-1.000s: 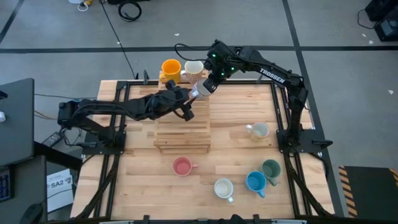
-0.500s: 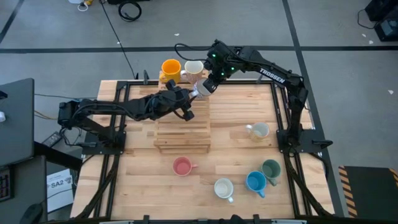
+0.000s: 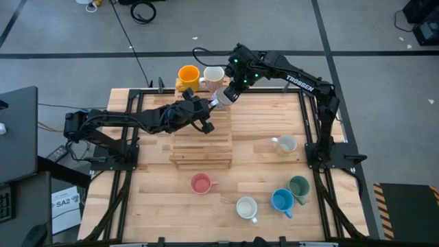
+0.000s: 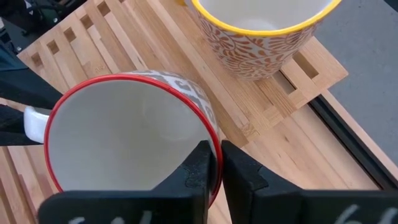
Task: Place coffee mugs
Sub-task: Put the gray mug on the shelf
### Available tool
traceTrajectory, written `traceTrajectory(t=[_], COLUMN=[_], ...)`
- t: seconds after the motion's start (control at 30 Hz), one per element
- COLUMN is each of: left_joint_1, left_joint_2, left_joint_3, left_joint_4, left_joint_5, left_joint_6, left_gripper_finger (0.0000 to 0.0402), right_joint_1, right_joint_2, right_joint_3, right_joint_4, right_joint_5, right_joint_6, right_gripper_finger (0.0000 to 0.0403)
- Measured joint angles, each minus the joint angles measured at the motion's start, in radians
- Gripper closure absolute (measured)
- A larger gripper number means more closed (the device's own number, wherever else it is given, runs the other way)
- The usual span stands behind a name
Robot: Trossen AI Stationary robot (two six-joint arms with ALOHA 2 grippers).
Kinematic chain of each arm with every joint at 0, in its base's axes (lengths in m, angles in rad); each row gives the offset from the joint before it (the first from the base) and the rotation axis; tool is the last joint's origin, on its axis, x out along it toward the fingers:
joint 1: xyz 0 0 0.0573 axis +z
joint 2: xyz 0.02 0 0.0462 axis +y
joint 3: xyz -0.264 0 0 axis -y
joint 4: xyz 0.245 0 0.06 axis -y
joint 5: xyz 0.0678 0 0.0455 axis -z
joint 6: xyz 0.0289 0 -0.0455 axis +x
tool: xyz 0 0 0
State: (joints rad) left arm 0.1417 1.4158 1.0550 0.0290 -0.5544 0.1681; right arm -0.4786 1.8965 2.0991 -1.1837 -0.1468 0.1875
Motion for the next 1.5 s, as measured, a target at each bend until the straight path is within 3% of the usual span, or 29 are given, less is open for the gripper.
traceTrajectory(t=[0.83, 1.5], left_joint_1=[0.001, 0.002], left_joint_2=[-0.002, -0.002], left_joint_3=[0.000, 0.001], left_joint_4=[-0.024, -0.061], left_joint_5=[-0.004, -0.048], left_joint_6=[-0.056, -0.054], left_gripper_finger=[0.0320, 0.0312], right_joint_1=[-0.002, -0.071], right_joint_2=[0.000, -0.055], right_joint_3=[0.000, 0.061], right_joint_4=[0.008, -0.011], right_joint_5=[-0.011, -0.056], right_joint_6=[-0.007, -0.009], right_gripper_finger=[0.0269, 0.0268])
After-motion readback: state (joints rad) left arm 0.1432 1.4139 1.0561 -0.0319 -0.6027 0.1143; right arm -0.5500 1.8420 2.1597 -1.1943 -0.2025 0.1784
